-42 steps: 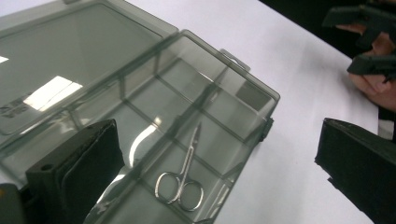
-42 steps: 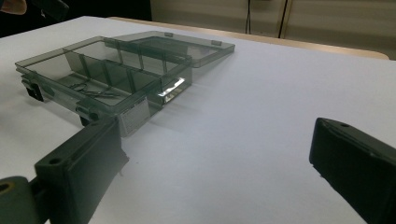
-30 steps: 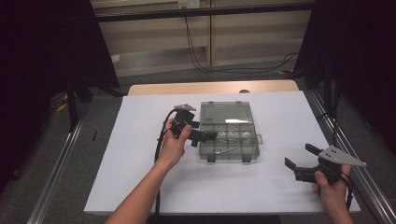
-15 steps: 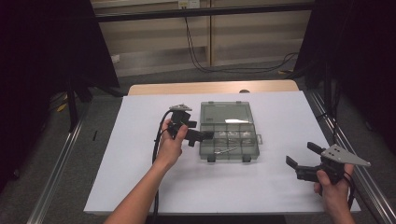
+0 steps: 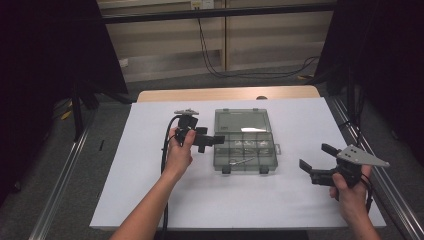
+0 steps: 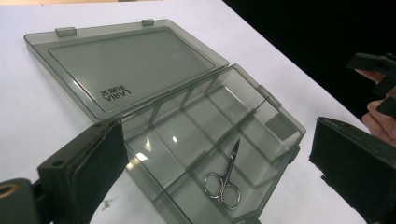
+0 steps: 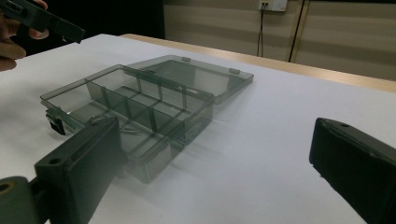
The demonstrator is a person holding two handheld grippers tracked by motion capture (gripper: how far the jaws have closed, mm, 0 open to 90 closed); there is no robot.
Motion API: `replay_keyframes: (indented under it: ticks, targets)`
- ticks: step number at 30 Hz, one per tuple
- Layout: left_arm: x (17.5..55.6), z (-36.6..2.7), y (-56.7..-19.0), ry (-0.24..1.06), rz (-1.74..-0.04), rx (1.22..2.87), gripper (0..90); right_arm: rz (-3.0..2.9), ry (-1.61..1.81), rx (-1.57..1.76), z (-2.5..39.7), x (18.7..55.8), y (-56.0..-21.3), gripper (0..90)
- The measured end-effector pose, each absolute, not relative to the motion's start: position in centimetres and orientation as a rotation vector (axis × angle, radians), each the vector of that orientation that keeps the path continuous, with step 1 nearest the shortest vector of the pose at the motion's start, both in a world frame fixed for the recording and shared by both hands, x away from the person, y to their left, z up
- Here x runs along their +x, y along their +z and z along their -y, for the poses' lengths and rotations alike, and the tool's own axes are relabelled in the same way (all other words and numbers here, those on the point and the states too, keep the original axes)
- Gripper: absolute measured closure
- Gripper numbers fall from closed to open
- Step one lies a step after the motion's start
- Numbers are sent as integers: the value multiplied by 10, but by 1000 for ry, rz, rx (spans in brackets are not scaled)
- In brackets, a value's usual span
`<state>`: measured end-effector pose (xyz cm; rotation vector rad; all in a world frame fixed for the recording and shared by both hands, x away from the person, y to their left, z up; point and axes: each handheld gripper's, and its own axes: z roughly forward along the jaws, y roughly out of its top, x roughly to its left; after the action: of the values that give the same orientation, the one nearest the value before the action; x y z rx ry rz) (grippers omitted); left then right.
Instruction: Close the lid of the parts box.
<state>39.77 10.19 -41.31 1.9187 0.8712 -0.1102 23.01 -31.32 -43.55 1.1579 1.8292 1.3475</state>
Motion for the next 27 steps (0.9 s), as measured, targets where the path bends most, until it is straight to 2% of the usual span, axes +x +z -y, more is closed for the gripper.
replay_keyframes:
  ticks: [11, 14, 16, 23, 27]
  targets:
    - [404, -107, -413, -85, -934, 1896, 57, -1848, 1398, 1162, 293, 263, -413, 12]
    - [404, -105, -412, -86, -950, 1877, 102, -1859, 1384, 1184, 288, 271, -409, 13]
    - [405, -104, -413, -84, -930, 1885, 66, -1865, 1384, 1192, 285, 276, -407, 13]
    - [410, -105, -413, -17, -962, 1882, 76, -1860, 1413, 1208, 276, 292, -403, 13]
    - [413, -109, -412, -49, -908, 1875, 16, -1872, 1417, 1207, 269, 301, -404, 11]
